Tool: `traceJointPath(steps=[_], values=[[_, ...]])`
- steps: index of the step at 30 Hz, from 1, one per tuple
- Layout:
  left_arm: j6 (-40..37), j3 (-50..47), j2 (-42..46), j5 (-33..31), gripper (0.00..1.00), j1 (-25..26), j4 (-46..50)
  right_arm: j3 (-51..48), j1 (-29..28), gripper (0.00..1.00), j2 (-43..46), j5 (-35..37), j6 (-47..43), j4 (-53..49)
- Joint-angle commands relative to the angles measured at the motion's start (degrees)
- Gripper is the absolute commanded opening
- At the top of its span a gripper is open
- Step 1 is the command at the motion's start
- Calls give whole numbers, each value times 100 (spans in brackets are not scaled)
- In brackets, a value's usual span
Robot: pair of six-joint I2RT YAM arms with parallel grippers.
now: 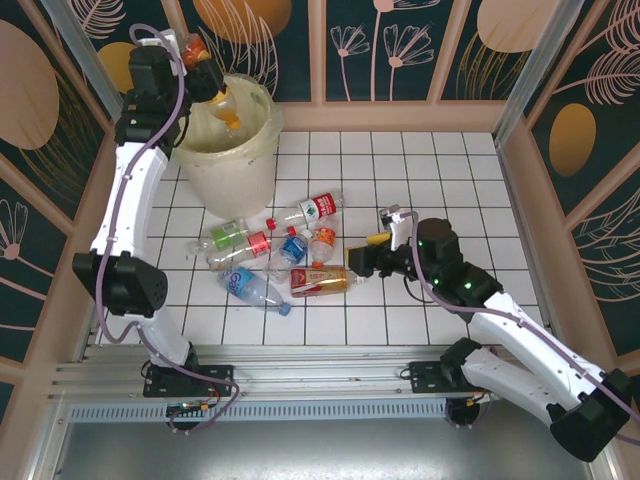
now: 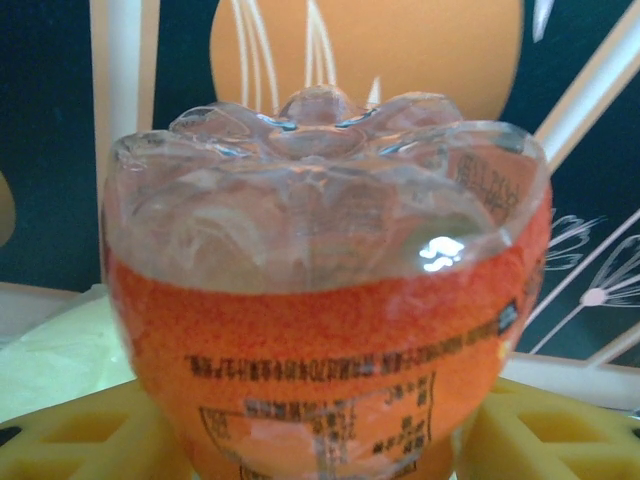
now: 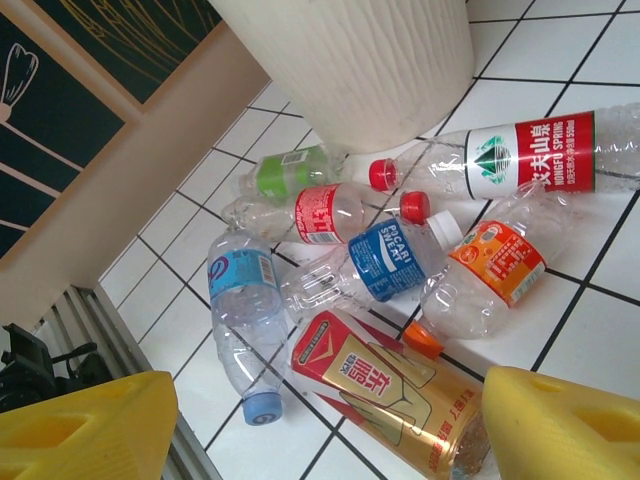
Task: Put the plastic bottles in the bin
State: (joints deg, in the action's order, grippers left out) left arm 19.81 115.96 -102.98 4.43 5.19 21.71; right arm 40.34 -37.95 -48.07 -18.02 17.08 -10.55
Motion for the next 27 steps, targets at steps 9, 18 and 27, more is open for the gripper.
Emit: traceJointPath(steps=[9,18,27], values=[[-420,600,-1025,79,66,-70,884,-80,-19,81,-198,65,15,-19],[271,536,-1227,129,74,-135,1165,-103,-104,81,-422,122,85,87],[257,381,-822,-245,86,-163,1246,-90,-167,81,-543,175,-29,0]])
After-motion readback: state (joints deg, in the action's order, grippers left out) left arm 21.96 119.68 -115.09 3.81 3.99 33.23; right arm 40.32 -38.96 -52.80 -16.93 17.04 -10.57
